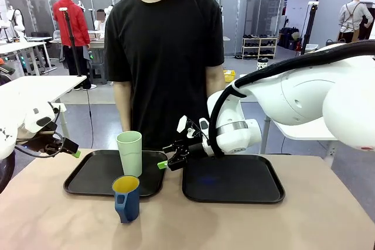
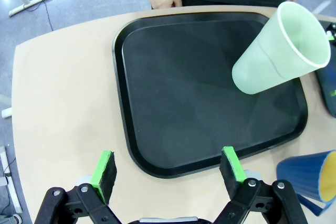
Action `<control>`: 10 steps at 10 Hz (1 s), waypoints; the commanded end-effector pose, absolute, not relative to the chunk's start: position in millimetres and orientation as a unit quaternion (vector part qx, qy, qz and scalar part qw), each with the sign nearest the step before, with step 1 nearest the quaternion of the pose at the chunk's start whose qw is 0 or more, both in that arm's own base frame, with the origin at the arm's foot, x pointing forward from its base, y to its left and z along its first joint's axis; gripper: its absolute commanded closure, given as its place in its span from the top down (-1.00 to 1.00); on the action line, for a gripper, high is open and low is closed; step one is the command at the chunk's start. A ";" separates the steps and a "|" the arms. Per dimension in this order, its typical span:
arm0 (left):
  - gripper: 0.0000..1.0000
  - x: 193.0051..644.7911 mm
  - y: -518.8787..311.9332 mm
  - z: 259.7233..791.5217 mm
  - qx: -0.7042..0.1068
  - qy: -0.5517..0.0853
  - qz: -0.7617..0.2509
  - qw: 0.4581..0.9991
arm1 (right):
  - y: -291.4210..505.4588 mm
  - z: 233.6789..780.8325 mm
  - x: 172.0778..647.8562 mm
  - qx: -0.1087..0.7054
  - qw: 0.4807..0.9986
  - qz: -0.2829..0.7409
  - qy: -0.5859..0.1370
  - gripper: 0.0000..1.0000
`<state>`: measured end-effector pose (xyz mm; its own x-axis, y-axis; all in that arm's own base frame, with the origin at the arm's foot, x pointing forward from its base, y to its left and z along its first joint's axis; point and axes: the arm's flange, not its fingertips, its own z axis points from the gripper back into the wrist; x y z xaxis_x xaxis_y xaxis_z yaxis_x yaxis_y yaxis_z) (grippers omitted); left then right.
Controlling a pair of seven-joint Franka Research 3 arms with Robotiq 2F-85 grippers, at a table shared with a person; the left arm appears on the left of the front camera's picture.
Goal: Sort and store the cups by type.
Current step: Place the picked Reusable plastic cup into the Flat Tray indicated by the person, then pick up the Handle plastic cup and place it into the empty Flat Tray.
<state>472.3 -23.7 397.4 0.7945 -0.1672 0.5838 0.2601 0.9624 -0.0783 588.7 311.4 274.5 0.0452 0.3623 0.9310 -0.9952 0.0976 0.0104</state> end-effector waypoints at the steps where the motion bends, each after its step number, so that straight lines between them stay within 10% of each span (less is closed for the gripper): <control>1: 1.00 471.8 -23.8 399.8 -0.077 -0.302 -0.112 0.944 | 314.5 269.7 597.3 0.386 0.609 0.555 -0.415 1.00; 10: 1.00 471.8 -23.8 399.8 -0.077 -0.302 -0.112 0.944 | 314.5 269.7 597.3 0.386 0.609 0.555 -0.415 1.00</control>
<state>472.3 -23.7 397.4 0.7945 -0.1672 0.5838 0.2601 0.9624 -0.0783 594.0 313.0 271.1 0.0442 0.3531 0.9345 -0.9957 0.0920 0.0123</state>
